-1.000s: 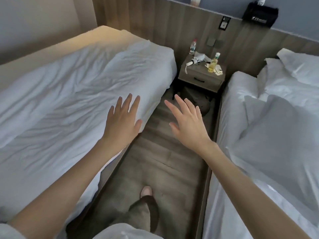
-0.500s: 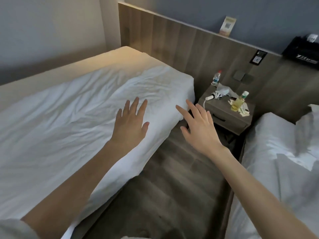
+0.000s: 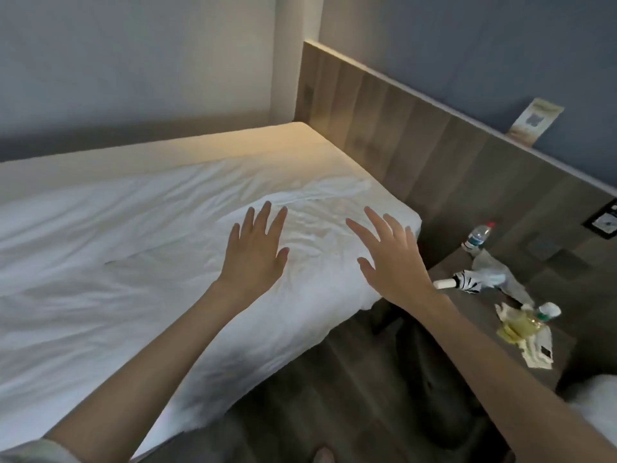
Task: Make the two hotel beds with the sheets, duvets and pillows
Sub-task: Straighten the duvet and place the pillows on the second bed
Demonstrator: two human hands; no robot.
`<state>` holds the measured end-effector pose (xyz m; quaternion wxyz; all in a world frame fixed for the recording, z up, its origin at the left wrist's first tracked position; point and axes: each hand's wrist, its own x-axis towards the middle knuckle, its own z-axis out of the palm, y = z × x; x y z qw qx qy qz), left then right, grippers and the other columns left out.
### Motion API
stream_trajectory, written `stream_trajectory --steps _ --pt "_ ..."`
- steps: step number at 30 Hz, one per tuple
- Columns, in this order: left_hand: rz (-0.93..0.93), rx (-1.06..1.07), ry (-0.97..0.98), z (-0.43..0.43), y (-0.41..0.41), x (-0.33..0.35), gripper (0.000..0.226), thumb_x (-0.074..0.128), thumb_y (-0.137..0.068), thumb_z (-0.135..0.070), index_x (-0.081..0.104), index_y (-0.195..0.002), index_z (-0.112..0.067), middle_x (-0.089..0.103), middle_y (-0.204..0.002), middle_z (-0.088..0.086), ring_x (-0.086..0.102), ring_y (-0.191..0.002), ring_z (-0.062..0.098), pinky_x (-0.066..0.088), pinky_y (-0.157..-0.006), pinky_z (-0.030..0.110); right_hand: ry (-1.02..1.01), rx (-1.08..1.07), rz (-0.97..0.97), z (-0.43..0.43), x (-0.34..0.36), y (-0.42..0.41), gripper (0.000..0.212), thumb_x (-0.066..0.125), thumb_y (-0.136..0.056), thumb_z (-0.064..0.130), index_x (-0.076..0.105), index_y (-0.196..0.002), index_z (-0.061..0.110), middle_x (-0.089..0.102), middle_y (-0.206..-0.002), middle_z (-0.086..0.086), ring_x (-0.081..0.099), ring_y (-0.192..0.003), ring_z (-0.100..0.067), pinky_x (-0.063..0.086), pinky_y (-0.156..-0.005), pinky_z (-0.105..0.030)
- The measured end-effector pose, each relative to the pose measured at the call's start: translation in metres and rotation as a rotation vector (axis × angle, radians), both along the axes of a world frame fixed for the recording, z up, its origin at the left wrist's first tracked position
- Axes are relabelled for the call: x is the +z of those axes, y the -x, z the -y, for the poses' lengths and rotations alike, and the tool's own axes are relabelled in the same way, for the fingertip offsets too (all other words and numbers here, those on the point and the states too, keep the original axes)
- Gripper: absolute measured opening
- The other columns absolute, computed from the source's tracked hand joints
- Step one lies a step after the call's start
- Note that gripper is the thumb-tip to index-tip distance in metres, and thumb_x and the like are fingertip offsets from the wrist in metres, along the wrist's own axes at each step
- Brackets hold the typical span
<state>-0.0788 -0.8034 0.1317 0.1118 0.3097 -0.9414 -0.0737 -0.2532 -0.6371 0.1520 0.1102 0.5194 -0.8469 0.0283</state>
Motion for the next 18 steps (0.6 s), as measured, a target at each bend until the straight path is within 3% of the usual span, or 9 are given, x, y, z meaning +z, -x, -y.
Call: stream_trajectory --steps 10,18 --pt "0.041 0.245 -0.022 0.041 0.127 -0.005 0.065 0.040 -0.102 -0.035 0.006 -0.155 -0.020 0.003 -0.162 0.009 0.005 -0.148 0.033 0.018 -0.117 0.047 -0.079 0.190 0.020 0.094 -0.015 0.188 0.068 0.067 -0.087 0.027 0.037 -0.148 0.031 0.026 -0.159 -0.005 0.032 -0.140 -0.037 0.031 -0.105 -0.063" --pt "0.076 0.300 -0.095 0.123 0.239 -0.050 0.065 0.041 -0.102 -0.035 0.006 -0.155 -0.020 0.004 -0.162 0.009 0.007 -0.148 0.032 0.019 -0.117 0.047 -0.202 0.162 0.087 0.175 -0.053 0.320 0.066 0.051 -0.096 0.032 0.016 -0.152 0.039 0.004 -0.163 0.003 0.012 -0.147 -0.030 0.020 -0.112 -0.059"
